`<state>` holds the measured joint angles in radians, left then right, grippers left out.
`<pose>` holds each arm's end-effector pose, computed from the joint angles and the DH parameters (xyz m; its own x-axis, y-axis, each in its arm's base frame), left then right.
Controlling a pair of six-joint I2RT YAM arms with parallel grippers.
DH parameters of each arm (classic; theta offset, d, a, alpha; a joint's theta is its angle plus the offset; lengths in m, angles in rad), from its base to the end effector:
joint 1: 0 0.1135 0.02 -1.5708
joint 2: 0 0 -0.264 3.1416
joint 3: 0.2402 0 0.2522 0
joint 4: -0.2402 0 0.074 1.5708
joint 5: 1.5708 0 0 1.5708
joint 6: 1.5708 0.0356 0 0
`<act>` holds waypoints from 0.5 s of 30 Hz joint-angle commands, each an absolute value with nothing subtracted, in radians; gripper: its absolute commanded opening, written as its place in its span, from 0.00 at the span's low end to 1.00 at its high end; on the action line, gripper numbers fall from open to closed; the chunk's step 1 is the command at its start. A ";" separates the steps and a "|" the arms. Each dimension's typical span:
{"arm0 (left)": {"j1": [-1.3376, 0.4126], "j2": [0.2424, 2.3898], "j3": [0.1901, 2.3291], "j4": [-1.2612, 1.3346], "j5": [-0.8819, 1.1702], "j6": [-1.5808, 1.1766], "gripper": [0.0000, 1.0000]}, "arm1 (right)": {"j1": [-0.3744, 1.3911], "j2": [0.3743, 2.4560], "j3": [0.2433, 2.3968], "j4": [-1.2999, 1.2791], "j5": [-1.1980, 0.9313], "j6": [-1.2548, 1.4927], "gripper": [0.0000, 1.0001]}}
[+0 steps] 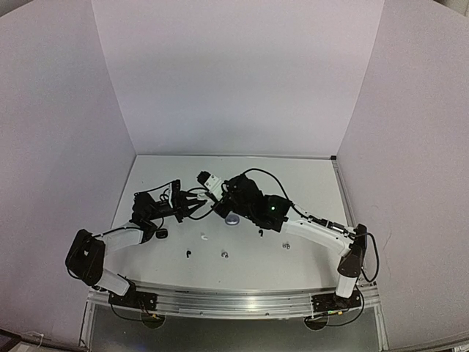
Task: Insert the wireless bluetooth earbuds into the charging case
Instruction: Insert the right earbud into the right side groove of the charging case.
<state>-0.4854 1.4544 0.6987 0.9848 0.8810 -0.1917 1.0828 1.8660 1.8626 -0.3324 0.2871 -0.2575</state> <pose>0.2551 -0.1656 0.2733 0.0140 -0.1445 -0.9894 0.9820 0.1883 -0.0136 0.2171 0.3875 0.3896 0.0344 -0.4561 -0.8893 -0.7373 0.5891 -0.3307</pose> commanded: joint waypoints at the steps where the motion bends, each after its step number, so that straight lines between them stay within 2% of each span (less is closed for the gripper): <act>1: -0.486 1.424 0.722 1.078 0.857 -0.194 0.00 | 1.091 1.861 1.836 -0.393 0.260 -0.262 0.00; 11: -0.487 1.434 0.720 1.124 0.833 -0.202 0.00 | 1.091 1.883 1.861 -0.391 0.312 -0.217 0.00; 13: -0.486 1.437 0.721 1.135 0.830 -0.206 0.00 | 1.091 1.888 1.864 -0.391 0.319 -0.206 0.08; 15: -0.486 1.437 0.721 1.138 0.829 -0.211 0.00 | 1.091 1.889 1.869 -0.389 0.321 -0.204 0.10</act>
<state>-0.4856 1.4544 0.6987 0.9966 0.8666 -0.1924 1.0834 1.8660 1.8626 -0.3258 0.3057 -0.2368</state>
